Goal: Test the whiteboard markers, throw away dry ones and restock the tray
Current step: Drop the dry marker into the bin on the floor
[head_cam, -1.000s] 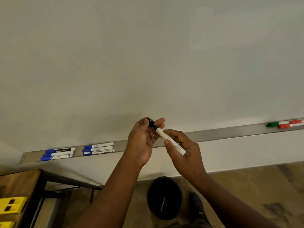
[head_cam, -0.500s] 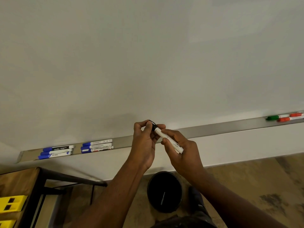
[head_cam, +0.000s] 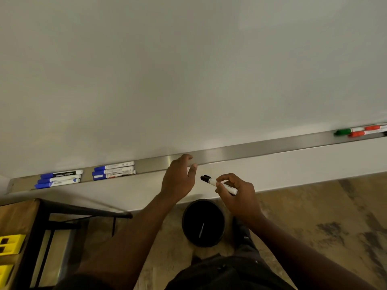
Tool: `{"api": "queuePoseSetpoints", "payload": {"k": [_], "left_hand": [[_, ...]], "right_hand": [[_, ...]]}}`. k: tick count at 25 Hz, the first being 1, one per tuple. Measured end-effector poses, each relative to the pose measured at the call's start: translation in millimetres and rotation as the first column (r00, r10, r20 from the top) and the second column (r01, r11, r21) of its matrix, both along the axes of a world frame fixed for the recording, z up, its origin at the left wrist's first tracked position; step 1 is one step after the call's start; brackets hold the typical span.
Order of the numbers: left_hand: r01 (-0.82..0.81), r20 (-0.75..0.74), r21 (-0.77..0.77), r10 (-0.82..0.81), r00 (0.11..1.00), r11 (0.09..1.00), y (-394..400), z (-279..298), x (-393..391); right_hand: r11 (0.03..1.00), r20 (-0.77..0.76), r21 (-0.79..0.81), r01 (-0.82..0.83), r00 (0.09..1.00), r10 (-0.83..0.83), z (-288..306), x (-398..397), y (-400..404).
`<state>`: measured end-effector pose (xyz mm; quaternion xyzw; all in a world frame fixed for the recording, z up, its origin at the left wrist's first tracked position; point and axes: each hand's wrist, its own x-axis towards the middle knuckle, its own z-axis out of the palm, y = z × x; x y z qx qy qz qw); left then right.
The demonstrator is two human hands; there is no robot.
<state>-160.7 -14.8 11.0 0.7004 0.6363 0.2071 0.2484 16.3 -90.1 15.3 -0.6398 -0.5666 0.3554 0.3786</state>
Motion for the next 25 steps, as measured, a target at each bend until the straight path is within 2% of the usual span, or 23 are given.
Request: {"api": "queuePoseSetpoints", "payload": {"k": [2,5,10,13,17,20,23,25], "left_hand": [[0.154,-0.219,-0.017,-0.154,0.963,0.988,6.3,-13.0,-5.8],[0.28,-0.368,-0.114,-0.302,0.88,0.953,16.8,-28.2,-7.0],[0.272,-0.411,-0.238,-0.35,0.842,0.933,21.2,-49.7,-2.3],[0.259,-0.454,-0.226,-0.337,0.825,0.939,20.4,-56.7,-2.3],[0.254,-0.457,-0.234,-0.337,0.823,0.938,20.7,-56.9,-2.1],[0.238,-0.467,-0.233,-0.323,0.823,0.943,19.5,-56.5,-0.3],[0.233,-0.471,-0.228,-0.317,0.823,0.945,19.5,-56.9,0.8],[0.228,-0.474,-0.228,-0.313,0.823,0.946,19.3,-57.7,1.2]], "right_hand": [[0.994,0.114,-0.1,-0.037,0.992,0.048,-22.1,5.3,-5.8],[0.965,0.19,-0.239,-0.106,0.97,0.154,-59.9,13.9,-13.3],[0.888,0.135,-0.44,-0.132,0.968,0.21,-103.2,24.7,-21.7],[0.789,0.063,-0.602,-0.127,0.977,0.206,-127.1,31.9,-27.7],[0.651,0.069,-0.75,-0.116,0.965,0.251,-150.8,35.1,-36.9],[0.55,0.103,-0.823,-0.143,0.914,0.392,-163.1,36.9,-43.0],[0.52,0.101,-0.842,-0.144,0.905,0.413,-164.4,30.0,-35.5],[0.562,0.107,-0.809,-0.171,0.897,0.428,-159.9,23.5,-29.4]]}}
